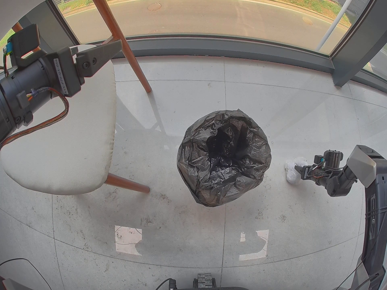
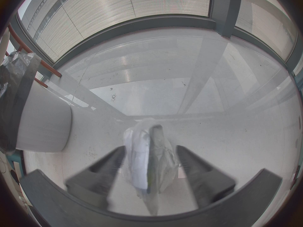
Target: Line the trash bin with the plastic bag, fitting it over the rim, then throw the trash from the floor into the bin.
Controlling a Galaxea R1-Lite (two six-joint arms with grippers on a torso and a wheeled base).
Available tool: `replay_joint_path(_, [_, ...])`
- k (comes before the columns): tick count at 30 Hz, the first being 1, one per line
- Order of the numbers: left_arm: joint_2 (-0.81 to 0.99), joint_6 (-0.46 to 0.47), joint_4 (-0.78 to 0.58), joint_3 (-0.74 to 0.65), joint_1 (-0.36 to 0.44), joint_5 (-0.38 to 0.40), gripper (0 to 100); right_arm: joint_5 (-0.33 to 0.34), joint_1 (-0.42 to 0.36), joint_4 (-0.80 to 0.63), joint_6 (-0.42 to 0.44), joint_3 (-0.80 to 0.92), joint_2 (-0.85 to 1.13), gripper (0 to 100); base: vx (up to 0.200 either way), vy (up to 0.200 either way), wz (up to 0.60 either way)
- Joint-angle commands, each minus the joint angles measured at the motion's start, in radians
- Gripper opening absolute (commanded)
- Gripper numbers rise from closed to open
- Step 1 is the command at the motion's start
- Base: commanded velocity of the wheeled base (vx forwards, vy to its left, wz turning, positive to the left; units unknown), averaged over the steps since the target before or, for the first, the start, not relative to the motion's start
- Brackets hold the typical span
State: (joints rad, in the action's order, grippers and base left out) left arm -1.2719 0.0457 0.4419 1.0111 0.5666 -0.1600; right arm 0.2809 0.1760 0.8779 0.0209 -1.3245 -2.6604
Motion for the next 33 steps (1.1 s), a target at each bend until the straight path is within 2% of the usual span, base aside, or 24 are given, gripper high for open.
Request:
replay_joint_path(1, [0.025,-0.003,0.000,-0.005,0.001,0.004,100,0.009,0.008,0.003,0.001,0.002,-0.004,0,0.000,0.000,0.00])
replay_joint_path(3, [0.031,-0.003,-0.002,-0.006,0.001,0.004,100,0.020,0.022,0.003,0.004,0.016,0.047,0,0.000,0.000,0.00])
replay_joint_path(8, [0.052,-0.003,0.000,-0.023,0.001,0.000,100,0.143,0.039,-0.039,0.021,0.157,0.333,0,0.000,0.000,0.00])
replay_joint_path(11, [0.075,-0.003,0.000,-0.057,0.003,0.004,100,0.215,0.027,-0.105,0.039,0.274,0.554,0,0.000,0.000,0.00])
replay_joint_path(14, [0.100,-0.003,0.001,-0.091,0.003,0.005,100,0.253,-0.006,-0.185,0.062,0.364,0.757,0,0.000,0.000,0.00])
replay_joint_path(18, [0.111,-0.003,0.001,-0.089,0.003,0.004,100,0.258,-0.066,-0.258,0.077,0.412,0.912,0,0.000,0.000,0.00])
replay_joint_path(21, [0.109,-0.003,0.001,-0.086,0.004,0.005,100,0.258,-0.170,-0.321,0.087,0.453,1.021,0,0.000,0.000,0.00])
replay_joint_path(23, [0.109,-0.003,0.001,-0.088,0.004,0.007,100,0.256,-0.204,-0.329,0.087,0.462,1.037,0,0.000,0.000,0.00])
replay_joint_path(25, [0.109,0.000,0.003,-0.081,0.003,0.008,100,0.248,-0.282,-0.332,0.087,0.478,1.054,0,0.000,0.000,0.00])
replay_joint_path(29, [0.109,0.000,0.003,-0.060,0.003,0.007,100,0.244,-0.383,-0.323,0.085,0.493,1.050,0,0.000,0.000,0.00])
replay_joint_path(30, [0.111,-0.003,0.001,-0.055,0.001,0.005,100,0.236,-0.424,-0.321,0.085,0.496,1.045,0,0.000,0.000,0.00])
replay_joint_path(33, [0.112,-0.003,0.000,-0.058,0.001,0.002,100,0.192,-0.480,-0.316,0.087,0.488,1.013,0,0.000,0.000,0.00])
